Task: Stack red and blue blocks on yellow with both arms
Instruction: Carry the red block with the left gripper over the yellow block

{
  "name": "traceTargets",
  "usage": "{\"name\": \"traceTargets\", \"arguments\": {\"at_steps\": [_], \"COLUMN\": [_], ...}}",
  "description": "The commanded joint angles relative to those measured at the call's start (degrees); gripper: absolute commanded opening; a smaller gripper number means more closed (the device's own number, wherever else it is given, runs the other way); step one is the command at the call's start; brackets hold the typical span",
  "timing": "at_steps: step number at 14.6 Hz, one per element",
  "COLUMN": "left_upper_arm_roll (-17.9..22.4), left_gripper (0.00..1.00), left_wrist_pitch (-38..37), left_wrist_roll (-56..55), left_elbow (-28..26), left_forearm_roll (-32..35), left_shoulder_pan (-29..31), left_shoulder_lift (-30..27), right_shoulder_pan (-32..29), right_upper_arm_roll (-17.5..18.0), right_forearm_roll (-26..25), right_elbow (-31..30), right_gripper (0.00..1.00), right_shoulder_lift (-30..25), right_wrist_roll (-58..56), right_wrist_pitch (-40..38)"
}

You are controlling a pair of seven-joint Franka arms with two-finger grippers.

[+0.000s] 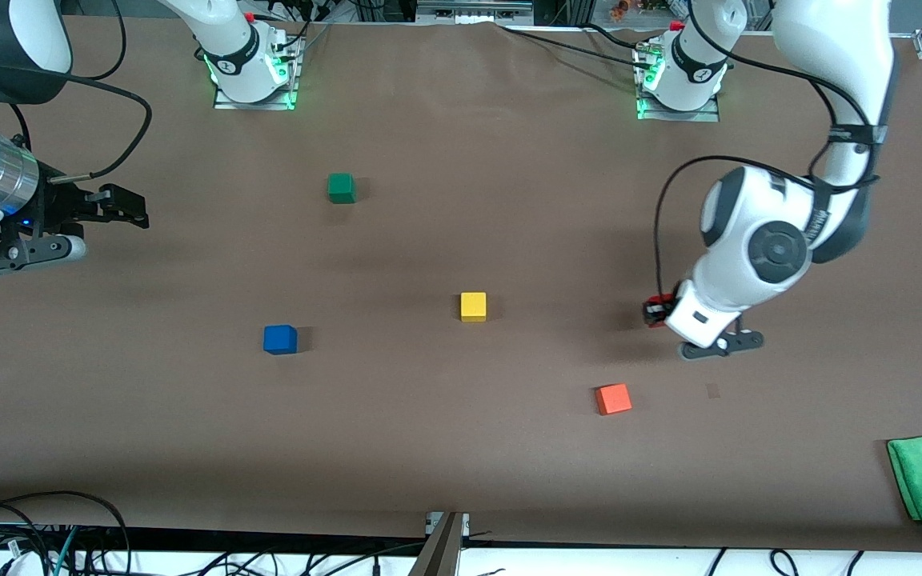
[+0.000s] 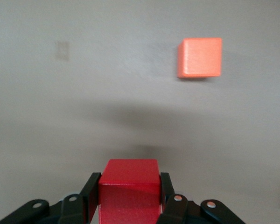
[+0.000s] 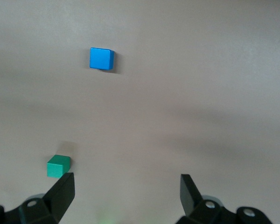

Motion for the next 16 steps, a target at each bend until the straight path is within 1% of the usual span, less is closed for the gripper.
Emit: {"name": "traceTargets", "arguments": {"at_steps": [1,3,5,6,9,10,13,15,16], "left_upper_arm_roll": [0.6,0.6,0.7,0.7,0.8,0.8,0.9,1.3,1.3], "left_gripper": [0.0,0.0,0.0,0.0,0.0,0.0,0.0,0.0,0.0], "left_wrist_pitch": [-1.4,-1.3,-2.1,-3.9,-13.0,-14.2,-14.3,-14.0,-13.9], "left_wrist_roll": [-10.3,-16.3,-21.4,-23.8,-30.2,-31.6,-33.6,-36.0,-37.7], "left_elbow": [1.2,1.5,5.4,9.6,26.0,29.3,29.6,29.7,30.2], "left_forearm_roll": [1.0,1.0,0.9,0.8,0.5,0.5,0.9,0.9,1.9], "left_shoulder_pan": [-5.1,-8.9,-11.7,-13.1,-15.5,-15.9,-18.1,-19.5,-20.4], "left_shoulder_lift": [-0.8,-0.7,0.9,2.9,12.4,14.4,15.2,16.7,17.3], "right_shoulder_pan": [-0.5,-0.5,-0.5,-0.5,-0.5,-0.5,-0.6,-0.6,-0.6], "right_upper_arm_roll": [0.1,0.1,0.1,0.1,0.0,0.0,0.0,0.0,0.0], "right_forearm_roll": [0.6,0.6,0.5,0.5,0.5,0.5,0.5,0.5,0.5], "right_elbow": [1.6,1.6,1.6,1.6,1.6,1.6,1.6,1.6,1.6], "right_gripper": [1.0,1.0,1.0,1.0,1.0,1.0,1.0,1.0,1.0], "right_shoulder_lift": [0.7,0.7,0.7,0.7,0.7,0.7,0.7,0.7,0.7], "right_wrist_roll": [-1.3,-1.3,-1.3,-1.3,-1.3,-1.3,-1.3,-1.4,-1.4], "right_wrist_pitch": [-0.9,-0.9,-0.9,-0.9,-0.9,-0.9,-0.9,-0.9,-0.9]}}
